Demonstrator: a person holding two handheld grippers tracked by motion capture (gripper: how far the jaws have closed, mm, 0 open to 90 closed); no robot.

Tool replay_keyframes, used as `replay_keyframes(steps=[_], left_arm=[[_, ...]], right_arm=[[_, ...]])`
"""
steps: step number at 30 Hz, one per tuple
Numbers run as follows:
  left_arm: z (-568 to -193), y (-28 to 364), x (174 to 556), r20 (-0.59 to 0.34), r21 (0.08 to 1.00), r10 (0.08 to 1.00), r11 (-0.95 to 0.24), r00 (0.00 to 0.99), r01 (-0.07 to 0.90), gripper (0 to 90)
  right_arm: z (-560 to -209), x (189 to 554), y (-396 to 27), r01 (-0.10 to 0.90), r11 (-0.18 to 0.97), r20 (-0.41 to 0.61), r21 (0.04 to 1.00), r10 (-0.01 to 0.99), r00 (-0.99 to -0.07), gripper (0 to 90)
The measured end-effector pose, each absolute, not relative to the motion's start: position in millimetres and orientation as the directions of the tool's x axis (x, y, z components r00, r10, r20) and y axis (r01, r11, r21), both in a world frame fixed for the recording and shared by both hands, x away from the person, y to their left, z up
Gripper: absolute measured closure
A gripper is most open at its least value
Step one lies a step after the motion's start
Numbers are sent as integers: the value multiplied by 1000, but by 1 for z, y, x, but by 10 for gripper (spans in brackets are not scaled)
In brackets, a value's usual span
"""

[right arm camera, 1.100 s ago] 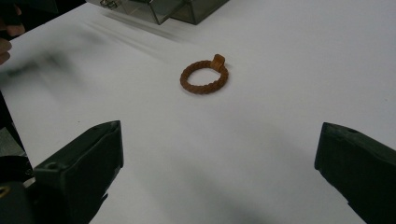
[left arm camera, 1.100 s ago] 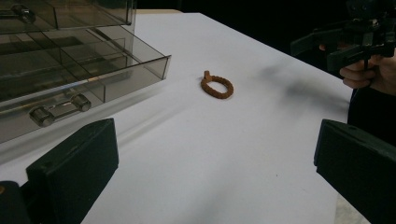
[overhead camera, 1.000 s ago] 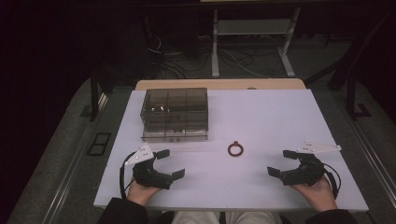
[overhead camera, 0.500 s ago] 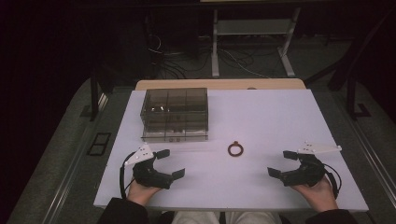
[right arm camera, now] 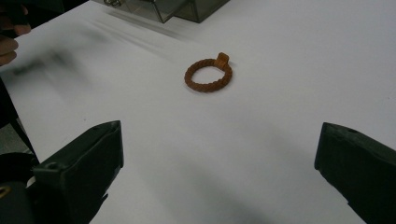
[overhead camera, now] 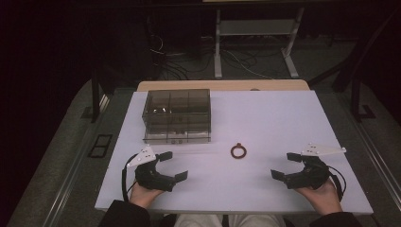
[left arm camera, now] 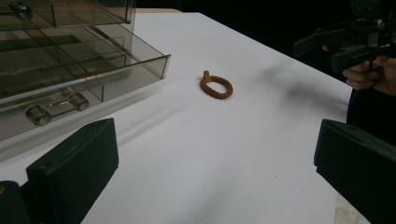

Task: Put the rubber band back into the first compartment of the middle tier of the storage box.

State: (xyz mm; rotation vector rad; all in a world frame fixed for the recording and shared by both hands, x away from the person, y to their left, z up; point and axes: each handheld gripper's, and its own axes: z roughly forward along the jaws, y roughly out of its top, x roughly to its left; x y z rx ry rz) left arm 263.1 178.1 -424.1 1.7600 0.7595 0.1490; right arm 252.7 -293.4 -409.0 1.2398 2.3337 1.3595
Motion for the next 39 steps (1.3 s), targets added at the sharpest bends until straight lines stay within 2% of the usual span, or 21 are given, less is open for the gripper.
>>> replay_keyframes(steps=[39], left_arm=[[-425, 178, 264, -289, 898, 556, -125, 779, 422, 0]], right_arm=[[-388, 272, -273, 567, 359, 208, 741, 680, -703, 7]])
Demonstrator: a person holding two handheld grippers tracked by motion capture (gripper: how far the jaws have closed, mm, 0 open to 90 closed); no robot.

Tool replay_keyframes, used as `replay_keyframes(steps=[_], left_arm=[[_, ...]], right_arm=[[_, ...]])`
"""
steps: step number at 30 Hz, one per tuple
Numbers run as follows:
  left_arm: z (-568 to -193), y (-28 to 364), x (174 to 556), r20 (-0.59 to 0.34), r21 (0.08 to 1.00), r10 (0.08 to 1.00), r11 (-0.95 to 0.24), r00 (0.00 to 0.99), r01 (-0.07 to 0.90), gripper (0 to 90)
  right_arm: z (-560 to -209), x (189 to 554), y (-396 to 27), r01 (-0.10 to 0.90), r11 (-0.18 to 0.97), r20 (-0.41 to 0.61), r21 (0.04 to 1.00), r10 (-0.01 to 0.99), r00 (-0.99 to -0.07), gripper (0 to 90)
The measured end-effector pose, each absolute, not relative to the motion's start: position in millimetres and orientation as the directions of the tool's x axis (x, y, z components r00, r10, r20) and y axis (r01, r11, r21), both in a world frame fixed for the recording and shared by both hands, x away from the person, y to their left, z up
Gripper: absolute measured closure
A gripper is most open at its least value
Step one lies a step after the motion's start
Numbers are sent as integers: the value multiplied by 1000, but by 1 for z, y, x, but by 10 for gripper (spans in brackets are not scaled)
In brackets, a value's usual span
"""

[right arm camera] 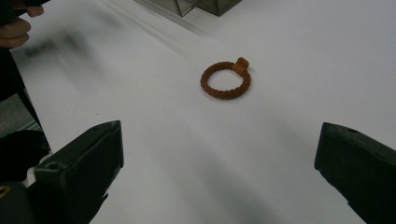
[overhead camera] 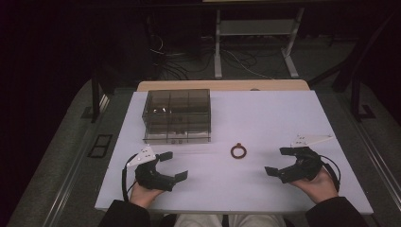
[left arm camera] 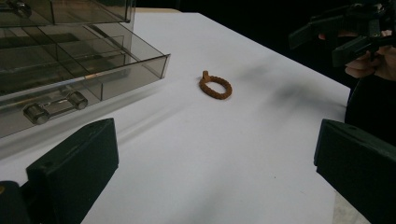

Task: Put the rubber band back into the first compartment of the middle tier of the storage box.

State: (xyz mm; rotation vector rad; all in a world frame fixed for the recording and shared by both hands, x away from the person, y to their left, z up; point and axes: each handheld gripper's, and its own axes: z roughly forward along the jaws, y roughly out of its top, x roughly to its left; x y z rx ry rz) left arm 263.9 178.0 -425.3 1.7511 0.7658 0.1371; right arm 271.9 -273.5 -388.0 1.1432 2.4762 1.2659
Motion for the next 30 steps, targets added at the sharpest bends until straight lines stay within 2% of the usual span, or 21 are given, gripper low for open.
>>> replay_keyframes(steps=[30], left_arm=[[-426, 178, 264, -289, 897, 552, -130, 782, 423, 0]], right_arm=[[-369, 300, -250, 555, 434, 194, 709, 637, -746, 7]])
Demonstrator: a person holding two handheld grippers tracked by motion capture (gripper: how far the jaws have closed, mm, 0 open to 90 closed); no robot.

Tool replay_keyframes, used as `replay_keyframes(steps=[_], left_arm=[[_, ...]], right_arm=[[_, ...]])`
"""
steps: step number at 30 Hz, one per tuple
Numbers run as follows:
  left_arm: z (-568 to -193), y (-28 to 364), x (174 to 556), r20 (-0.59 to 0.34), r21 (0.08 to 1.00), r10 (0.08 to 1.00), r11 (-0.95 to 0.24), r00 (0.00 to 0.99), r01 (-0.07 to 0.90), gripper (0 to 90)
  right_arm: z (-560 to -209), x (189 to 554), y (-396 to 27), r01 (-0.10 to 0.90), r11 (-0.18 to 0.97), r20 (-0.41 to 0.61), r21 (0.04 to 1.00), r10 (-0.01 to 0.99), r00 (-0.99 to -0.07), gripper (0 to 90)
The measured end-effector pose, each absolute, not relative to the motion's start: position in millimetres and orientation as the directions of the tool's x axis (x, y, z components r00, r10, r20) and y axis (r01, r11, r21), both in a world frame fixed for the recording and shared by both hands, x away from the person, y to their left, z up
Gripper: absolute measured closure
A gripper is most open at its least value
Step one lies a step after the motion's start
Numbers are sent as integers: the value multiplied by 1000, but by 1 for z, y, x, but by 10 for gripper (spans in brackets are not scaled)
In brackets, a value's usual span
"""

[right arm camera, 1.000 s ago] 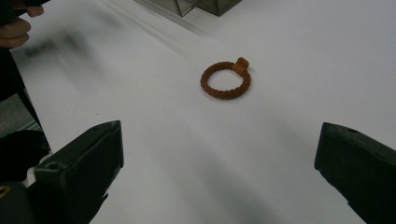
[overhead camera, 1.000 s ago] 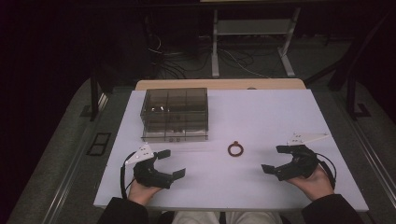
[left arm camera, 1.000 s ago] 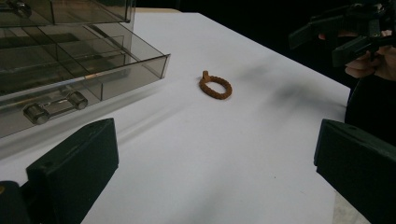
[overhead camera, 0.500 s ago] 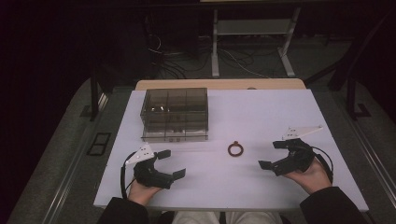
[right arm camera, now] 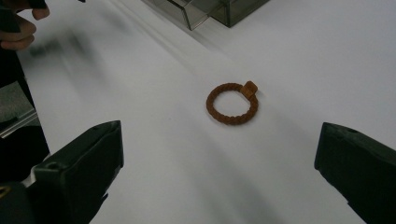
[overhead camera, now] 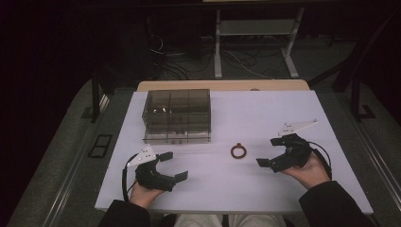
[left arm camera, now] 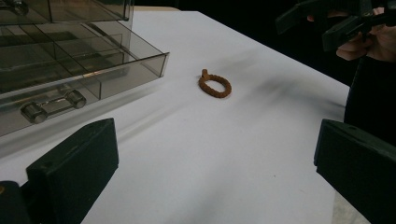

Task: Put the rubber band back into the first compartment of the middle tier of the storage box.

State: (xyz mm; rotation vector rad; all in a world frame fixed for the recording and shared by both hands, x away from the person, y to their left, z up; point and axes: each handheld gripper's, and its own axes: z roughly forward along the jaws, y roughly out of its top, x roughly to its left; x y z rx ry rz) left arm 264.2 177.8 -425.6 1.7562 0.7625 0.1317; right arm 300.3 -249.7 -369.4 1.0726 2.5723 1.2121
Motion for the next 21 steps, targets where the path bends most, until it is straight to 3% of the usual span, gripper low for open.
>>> replay_keyframes(steps=[21], left_arm=[[-426, 178, 265, -289, 895, 549, -136, 784, 425, 0]], right_arm=[[-365, 326, -228, 551, 488, 194, 677, 603, -774, 7]])
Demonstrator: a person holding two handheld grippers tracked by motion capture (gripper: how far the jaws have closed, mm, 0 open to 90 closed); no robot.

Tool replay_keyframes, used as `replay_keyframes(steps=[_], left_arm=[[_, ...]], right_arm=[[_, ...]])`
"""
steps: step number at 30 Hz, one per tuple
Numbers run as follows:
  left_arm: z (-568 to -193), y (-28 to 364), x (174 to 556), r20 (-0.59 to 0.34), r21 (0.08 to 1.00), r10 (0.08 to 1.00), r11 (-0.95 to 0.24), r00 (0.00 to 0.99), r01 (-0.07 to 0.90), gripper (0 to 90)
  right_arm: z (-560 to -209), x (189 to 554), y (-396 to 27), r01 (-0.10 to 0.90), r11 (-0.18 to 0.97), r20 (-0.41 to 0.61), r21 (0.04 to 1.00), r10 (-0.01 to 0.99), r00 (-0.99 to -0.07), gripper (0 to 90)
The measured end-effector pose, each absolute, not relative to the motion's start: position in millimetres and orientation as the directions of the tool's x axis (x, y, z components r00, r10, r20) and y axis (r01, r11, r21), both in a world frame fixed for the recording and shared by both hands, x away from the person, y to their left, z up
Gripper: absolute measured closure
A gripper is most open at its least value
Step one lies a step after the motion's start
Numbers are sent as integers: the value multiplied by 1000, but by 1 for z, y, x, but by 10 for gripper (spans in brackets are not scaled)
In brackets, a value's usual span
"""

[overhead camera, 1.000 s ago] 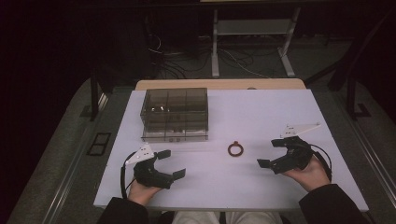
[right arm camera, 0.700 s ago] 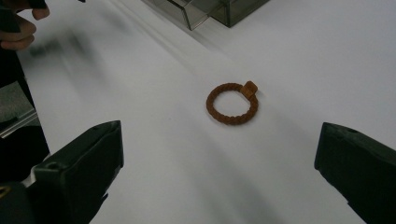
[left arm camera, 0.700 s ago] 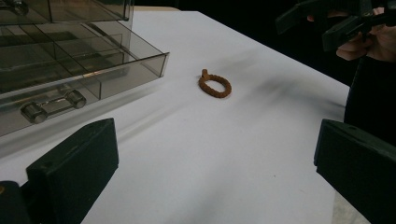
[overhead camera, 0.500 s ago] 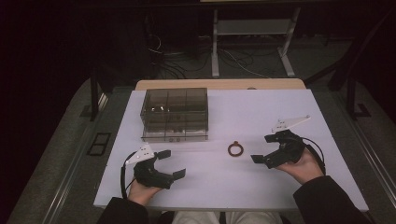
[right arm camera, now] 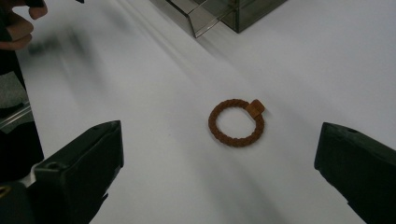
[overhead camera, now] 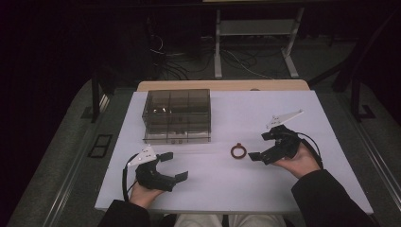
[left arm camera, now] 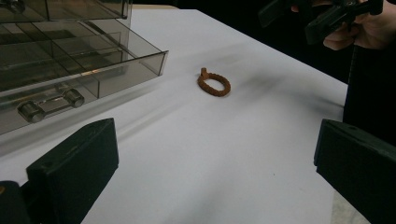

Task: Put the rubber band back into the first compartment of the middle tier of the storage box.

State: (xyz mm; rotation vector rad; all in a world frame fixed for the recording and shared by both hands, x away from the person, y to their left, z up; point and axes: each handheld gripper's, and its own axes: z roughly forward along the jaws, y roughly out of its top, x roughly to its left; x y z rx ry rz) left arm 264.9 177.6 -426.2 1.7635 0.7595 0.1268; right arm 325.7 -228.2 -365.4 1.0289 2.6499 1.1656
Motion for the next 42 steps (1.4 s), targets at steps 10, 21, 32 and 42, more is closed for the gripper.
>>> replay_keyframes(steps=[10, 21, 32, 42], left_arm=[[-426, 178, 265, -289, 895, 547, -137, 785, 425, 0], [-426, 178, 265, -290, 895, 546, -137, 786, 425, 0], [-427, 177, 266, -290, 894, 543, -140, 788, 425, 0], [-426, 177, 266, -291, 894, 541, -140, 789, 426, 0]], right_arm=[[-366, 339, -217, 551, 512, 192, 659, 594, -781, 7], [-371, 350, -208, 549, 530, 194, 646, 582, -790, 7], [-382, 357, -198, 546, 559, 196, 624, 564, -802, 7], [-395, 364, -187, 539, 590, 196, 601, 546, -815, 7]])
